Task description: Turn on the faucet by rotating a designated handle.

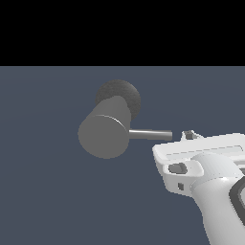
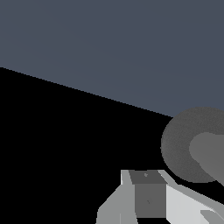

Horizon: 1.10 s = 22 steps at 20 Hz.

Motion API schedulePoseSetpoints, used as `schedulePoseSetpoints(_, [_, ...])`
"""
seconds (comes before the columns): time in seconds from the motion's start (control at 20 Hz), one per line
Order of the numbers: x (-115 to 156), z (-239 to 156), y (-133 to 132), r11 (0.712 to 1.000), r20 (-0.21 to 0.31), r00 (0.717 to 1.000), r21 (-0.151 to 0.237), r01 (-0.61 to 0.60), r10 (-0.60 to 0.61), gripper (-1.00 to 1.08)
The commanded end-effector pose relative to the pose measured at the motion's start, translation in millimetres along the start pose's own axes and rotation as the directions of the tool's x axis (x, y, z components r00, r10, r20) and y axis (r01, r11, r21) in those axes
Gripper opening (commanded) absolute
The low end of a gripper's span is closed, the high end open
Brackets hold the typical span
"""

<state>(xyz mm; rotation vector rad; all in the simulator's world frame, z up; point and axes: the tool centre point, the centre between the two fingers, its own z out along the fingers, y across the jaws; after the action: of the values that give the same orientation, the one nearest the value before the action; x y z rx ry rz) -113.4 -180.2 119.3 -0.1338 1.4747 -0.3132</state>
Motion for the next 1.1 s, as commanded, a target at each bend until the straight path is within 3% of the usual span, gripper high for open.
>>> schedulePoseSetpoints(0.0, [0, 1, 5, 1.0, -0.006, 1.0, -0.003, -0.014, 0.014, -1.0])
schedulePoseSetpoints(0.4, [10, -2, 14, 0.998, -0.027, 0.998, 0.001, -0.056, 0.056, -1.0])
schedulePoseSetpoints(1.05, [1, -3, 59, 0.984, -0.027, 0.985, -0.048, -0.171, 0.17, -1.0])
